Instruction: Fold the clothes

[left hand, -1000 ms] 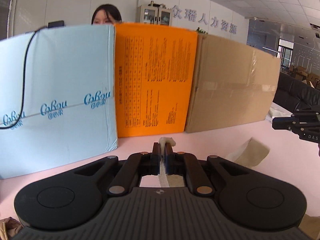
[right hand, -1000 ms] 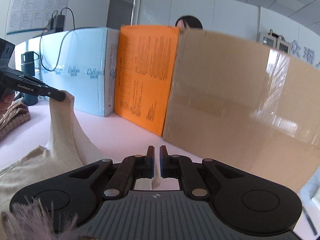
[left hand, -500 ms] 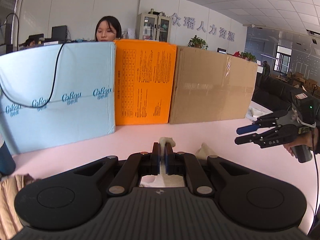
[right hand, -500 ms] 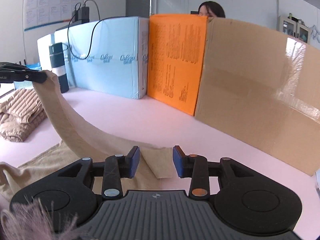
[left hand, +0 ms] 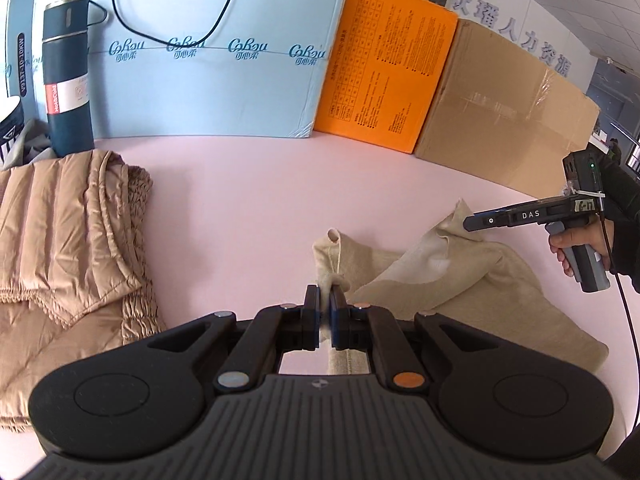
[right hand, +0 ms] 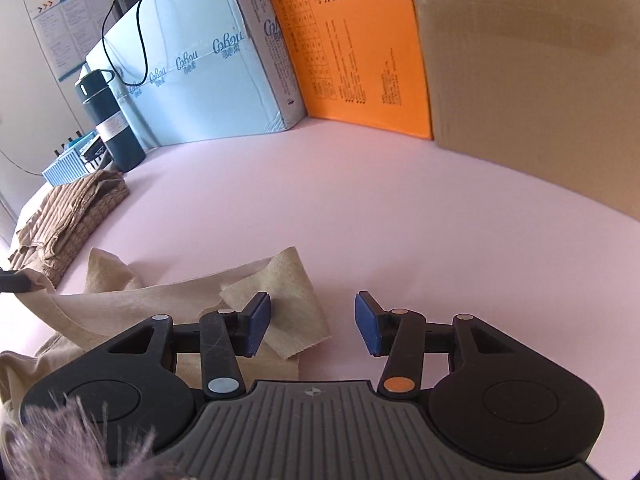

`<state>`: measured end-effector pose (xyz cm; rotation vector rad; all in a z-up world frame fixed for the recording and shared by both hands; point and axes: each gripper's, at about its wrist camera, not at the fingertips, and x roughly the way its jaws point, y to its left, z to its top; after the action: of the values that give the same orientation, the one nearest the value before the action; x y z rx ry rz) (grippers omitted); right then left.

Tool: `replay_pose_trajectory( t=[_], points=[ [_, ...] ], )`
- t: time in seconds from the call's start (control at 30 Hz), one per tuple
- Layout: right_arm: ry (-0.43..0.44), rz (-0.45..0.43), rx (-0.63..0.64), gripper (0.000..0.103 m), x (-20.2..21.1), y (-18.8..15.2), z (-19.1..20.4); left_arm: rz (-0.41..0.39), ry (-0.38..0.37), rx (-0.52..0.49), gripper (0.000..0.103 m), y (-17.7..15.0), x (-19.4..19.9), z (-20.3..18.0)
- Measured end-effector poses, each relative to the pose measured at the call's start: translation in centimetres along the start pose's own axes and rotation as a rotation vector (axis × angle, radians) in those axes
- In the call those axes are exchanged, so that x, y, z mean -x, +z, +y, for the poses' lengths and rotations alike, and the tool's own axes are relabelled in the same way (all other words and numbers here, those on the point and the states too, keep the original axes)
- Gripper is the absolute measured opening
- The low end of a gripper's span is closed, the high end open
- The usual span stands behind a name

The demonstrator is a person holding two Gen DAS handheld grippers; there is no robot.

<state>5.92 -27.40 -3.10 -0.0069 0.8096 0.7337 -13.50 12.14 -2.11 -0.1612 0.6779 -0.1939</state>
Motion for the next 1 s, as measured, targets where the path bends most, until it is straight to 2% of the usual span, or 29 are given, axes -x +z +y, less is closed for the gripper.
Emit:
replay_pose_trajectory(
  t=[0.07,0.13,0.2,0.4,0.5,0.73,0.83,0.87,0.9,0.93,0.97,1.0],
  points=[
    [-0.034,0.009,0.073,0.005,-0.4,0.1,1.3,-0.001,0.015,0.007,0.005,-0.2,0.0,0.0],
    [-0.109,-0.017,0.194,0.005,-0.1,0.1,3.3,-0.014,0.028,0.011,0.005,-0.2,0.1,0.0],
    [-0.184,-0.061,0.381,0.005,1.2,-0.3,5.9,-0.043,0.038,0.01,0.005,0.3,0.3,-0.1],
    [-0.444,-0.222,0.909,0.005,7.8,-2.5,12.8,-0.188,0.032,-0.015,0.005,3.9,2.0,-0.8],
    [-0.553,-0.301,1.014,0.005,11.8,-2.6,14.8,-0.297,0.011,-0.041,0.005,6.2,3.7,-1.4],
    [-0.791,-0.429,1.103,0.005,19.6,-1.0,17.7,-0.548,-0.043,-0.122,0.005,11.8,8.6,-2.8],
    [-0.87,-0.497,1.104,0.005,22.4,-0.1,18.8,-0.593,-0.074,-0.153,0.006,13.3,10.0,-3.0],
    [-0.885,-0.506,1.103,0.005,23.1,0.0,19.1,-0.567,-0.096,-0.164,0.009,13.6,9.8,-3.0],
    [-0.89,-0.506,1.106,0.005,23.4,0.1,19.3,-0.501,-0.134,-0.164,0.029,13.8,8.8,-2.9],
    [-0.894,-0.505,1.11,0.005,23.7,0.1,19.5,-0.417,-0.156,-0.15,0.064,13.8,7.4,-2.9],
    [-0.891,-0.493,1.114,0.005,23.8,-0.3,19.7,-0.341,-0.173,-0.134,0.077,13.7,5.9,-2.8],
    [-0.887,-0.478,1.119,0.005,23.8,-0.8,19.9,-0.293,-0.171,-0.11,0.078,13.0,4.2,-3.1]
  ],
)
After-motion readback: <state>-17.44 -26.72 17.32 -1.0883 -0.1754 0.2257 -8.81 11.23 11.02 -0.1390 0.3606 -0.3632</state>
